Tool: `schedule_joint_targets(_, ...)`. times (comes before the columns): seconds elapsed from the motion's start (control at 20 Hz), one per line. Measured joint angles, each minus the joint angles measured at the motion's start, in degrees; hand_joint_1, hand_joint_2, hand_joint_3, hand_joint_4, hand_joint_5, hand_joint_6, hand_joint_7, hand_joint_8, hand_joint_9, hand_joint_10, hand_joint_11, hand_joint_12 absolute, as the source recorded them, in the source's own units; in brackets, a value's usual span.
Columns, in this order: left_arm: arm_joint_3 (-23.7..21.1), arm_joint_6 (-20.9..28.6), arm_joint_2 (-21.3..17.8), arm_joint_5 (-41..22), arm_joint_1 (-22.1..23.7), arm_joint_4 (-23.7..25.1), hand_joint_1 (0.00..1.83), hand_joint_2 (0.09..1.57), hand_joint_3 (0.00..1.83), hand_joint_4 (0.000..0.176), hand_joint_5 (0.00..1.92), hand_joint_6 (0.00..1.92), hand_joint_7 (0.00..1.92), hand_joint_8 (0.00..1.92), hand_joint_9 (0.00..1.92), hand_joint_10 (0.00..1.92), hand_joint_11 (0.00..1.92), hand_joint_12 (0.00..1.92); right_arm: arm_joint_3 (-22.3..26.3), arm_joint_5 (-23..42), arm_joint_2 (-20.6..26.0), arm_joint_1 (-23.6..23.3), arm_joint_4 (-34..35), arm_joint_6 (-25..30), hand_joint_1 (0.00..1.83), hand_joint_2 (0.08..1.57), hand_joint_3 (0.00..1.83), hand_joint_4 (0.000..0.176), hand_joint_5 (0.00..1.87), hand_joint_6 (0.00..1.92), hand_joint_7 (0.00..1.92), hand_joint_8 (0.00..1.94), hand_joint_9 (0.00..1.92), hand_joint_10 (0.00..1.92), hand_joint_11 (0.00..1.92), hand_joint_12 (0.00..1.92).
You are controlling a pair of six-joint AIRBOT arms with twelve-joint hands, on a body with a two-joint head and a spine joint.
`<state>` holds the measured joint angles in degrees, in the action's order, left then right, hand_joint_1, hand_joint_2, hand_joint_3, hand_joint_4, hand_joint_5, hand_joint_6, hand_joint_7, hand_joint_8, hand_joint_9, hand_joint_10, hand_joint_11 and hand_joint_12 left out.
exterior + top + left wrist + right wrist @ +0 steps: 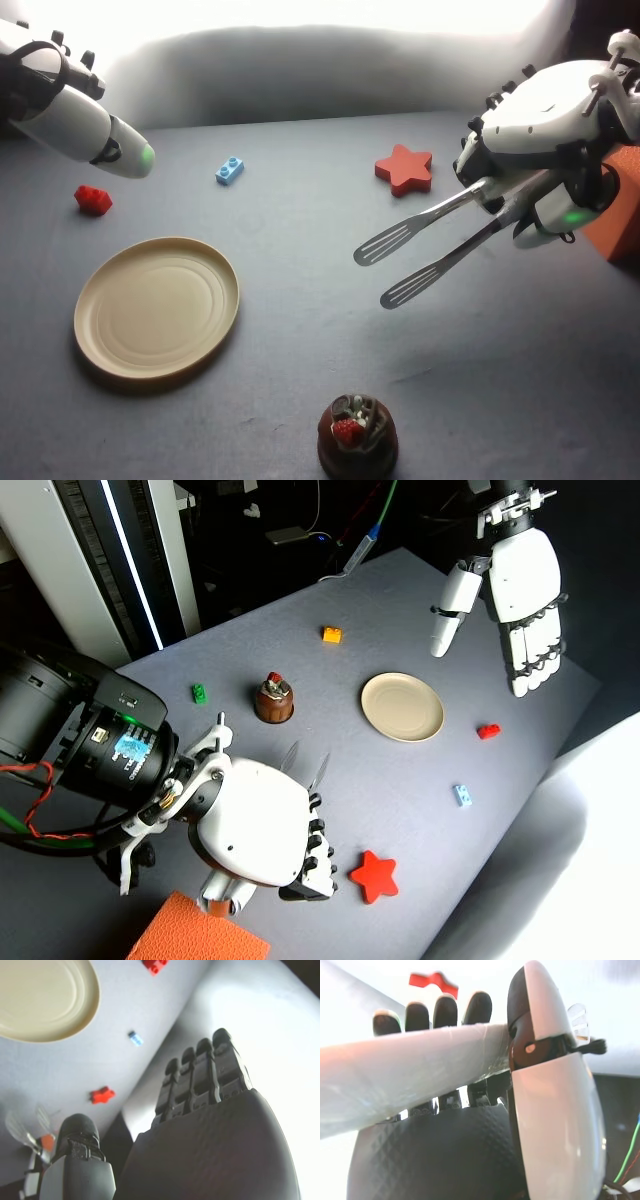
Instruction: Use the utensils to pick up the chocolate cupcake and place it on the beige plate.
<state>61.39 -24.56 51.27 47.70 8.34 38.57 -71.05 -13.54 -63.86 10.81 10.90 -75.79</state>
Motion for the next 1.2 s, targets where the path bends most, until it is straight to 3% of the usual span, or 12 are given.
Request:
schedule_joint_targets(0.2,0.0,0.0,0.0,-0.2,0.0,0.0,0.04,1.11,0.00,0.000,0.00,0.00,0.00,0.00,0.00,0.00,0.00,0.00,1.5,-1.0,0.9,-0.6,0.0,2.1,1.06,1.23,0.00,0.000,0.74,1.34,0.47,1.35,0.37,1.59,0.36,1.87)
schedule_joint_targets(0.75,-0.5,-0.5,0.0,-0.3,-0.3,0.1,0.05,1.11,0.00,0.000,0.00,0.00,0.00,0.00,0.01,0.00,0.01,0.00,9.6,-0.9,5.4,-3.1,-0.2,2.3,0.98,1.29,0.00,0.000,0.64,1.49,0.32,1.46,0.24,1.69,0.27,1.92)
schedule_joint_targets(0.8,-0.5,-0.5,0.0,-0.3,-0.3,0.1,0.05,1.11,0.00,0.000,0.00,0.00,0.00,0.00,0.01,0.00,0.01,0.00,11.1,-0.6,6.0,-3.5,-0.2,2.1,0.98,1.19,0.00,0.000,0.46,1.21,0.34,1.42,0.27,1.64,0.30,1.85)
schedule_joint_targets(0.85,-0.5,-0.5,0.0,-0.4,-0.3,0.1,0.04,1.11,0.00,0.000,0.00,0.00,0.00,0.00,0.01,0.00,0.00,0.00,12.3,-0.2,6.5,-3.5,-0.2,1.4,1.01,1.25,0.00,0.000,0.64,1.39,0.39,1.41,0.32,1.63,0.32,1.84)
schedule_joint_targets(0.9,-0.5,-0.5,0.0,-0.5,-0.6,0.2,0.03,1.11,0.00,0.000,0.00,0.00,0.00,0.00,0.00,0.00,0.00,0.00,13.9,0.0,7.0,-3.5,-0.1,0.2,1.01,1.26,0.00,0.000,0.67,1.42,0.40,1.42,0.33,1.63,0.34,1.85)
schedule_joint_targets(1.2,-0.5,0.1,0.0,-0.2,-0.7,0.2,0.04,1.11,0.00,0.000,0.00,0.00,0.00,0.00,0.00,0.00,0.00,0.00,17.1,-0.5,8.1,-3.5,-0.1,-0.6,1.02,1.28,0.00,0.000,0.66,1.46,0.37,1.46,0.31,1.68,0.33,1.90)
